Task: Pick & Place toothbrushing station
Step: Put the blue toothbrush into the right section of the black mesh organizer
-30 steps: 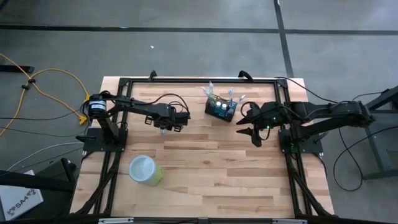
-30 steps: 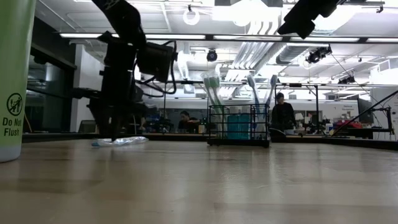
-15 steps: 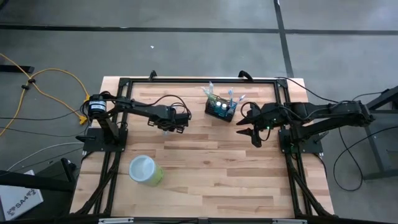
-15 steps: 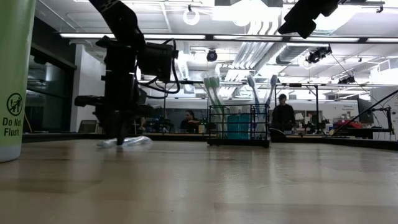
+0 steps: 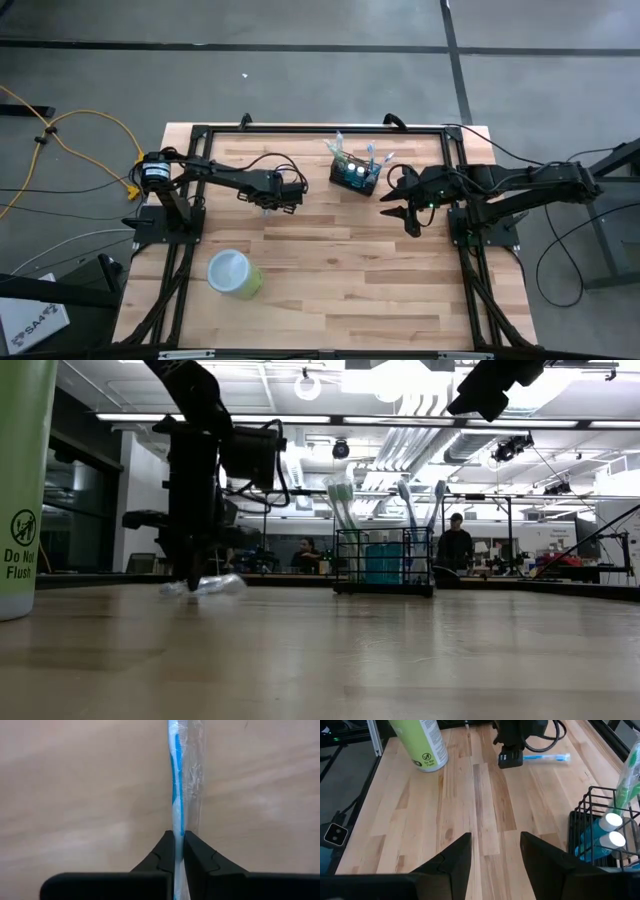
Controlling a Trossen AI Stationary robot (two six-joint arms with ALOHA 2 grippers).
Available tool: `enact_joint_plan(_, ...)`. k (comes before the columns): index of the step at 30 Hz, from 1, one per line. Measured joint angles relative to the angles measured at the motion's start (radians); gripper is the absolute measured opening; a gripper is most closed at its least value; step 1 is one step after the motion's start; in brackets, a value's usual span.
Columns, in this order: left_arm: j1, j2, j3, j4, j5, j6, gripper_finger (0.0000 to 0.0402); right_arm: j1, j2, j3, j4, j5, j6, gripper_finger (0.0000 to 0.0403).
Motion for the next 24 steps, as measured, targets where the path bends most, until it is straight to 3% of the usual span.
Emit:
enact_joint_plan(12, -0.173, -0.191, 0.003, 0.045, -0.240, 0.044, 0.0007, 0.000, 0.000, 0.000, -0.002, 0.000, 0.015, 0.0160)
enact_joint_plan(18, -0.304, -0.292, 0.003, 0.308, -0.293, 0.238, 0.0007, 0.000, 0.000, 0.000, -0.001, 0.000, 0.015, 0.0160)
enact_joint_plan(24, -0.399, -0.308, 0.004, 0.666, -0.255, 0.542, 0.0007, 0.000, 0.000, 0.000, 0.010, -0.002, 0.015, 0.0160)
